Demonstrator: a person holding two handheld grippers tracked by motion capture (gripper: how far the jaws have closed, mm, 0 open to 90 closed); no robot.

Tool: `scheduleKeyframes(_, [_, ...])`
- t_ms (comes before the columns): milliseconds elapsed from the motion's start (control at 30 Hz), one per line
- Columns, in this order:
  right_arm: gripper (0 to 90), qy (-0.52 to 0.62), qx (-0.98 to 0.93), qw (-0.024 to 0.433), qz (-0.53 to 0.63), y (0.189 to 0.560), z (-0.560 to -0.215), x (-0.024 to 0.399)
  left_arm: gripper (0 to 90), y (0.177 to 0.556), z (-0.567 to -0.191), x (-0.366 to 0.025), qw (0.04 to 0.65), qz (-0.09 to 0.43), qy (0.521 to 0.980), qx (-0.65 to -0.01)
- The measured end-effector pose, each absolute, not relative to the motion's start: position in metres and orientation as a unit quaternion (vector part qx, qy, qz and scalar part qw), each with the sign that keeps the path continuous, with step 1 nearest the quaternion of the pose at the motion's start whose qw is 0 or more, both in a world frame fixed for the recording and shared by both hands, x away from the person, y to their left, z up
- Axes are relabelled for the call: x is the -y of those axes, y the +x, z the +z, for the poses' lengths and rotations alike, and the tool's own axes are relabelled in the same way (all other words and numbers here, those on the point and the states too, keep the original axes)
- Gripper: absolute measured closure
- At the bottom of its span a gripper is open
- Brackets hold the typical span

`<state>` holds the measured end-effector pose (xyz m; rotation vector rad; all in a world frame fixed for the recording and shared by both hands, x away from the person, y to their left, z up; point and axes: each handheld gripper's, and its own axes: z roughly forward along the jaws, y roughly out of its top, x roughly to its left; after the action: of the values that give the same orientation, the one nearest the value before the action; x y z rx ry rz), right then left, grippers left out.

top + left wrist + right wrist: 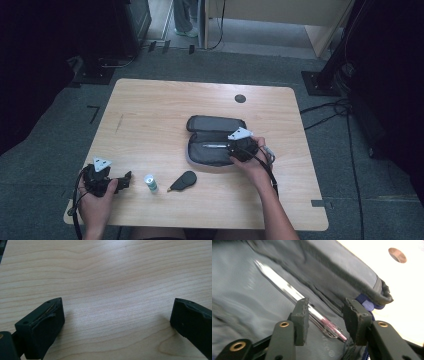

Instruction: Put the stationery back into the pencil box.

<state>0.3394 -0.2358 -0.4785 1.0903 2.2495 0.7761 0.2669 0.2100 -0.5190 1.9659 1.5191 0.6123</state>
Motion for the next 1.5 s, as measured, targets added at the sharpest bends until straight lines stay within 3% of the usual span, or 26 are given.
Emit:
scheduleKeyframes(433, [33.1, 0.367, -0.82, 0.177, 0.401, 0.282, -0.461, 0.209, 0.0, 0.267, -0.519, -0.21, 0.288, 0.229, 0.736, -0.569])
scheduleKeyframes(767, [30.8, 0.324, -0.833, 0.135, 0.427, 0.249, -0.482, 0.177, 0.0, 0.267, -0.519, -0.21, 0.287, 0.229, 0.736, -0.569])
scheduleKeyframes(1100, [31.6, 0.268, -0.856, 0.083, 0.434, 0.242, -0.505, 0.152, 0.0, 0.267, -0.519, -0.21, 0.287, 0.229, 0.736, -0.569])
scheduleKeyframes(1500, [23.9, 0.26, -0.863, 0.108, 0.42, 0.249, -0.518, 0.143, 0.0, 0.267, -0.519, -0.21, 0.287, 0.229, 0.736, -0.569])
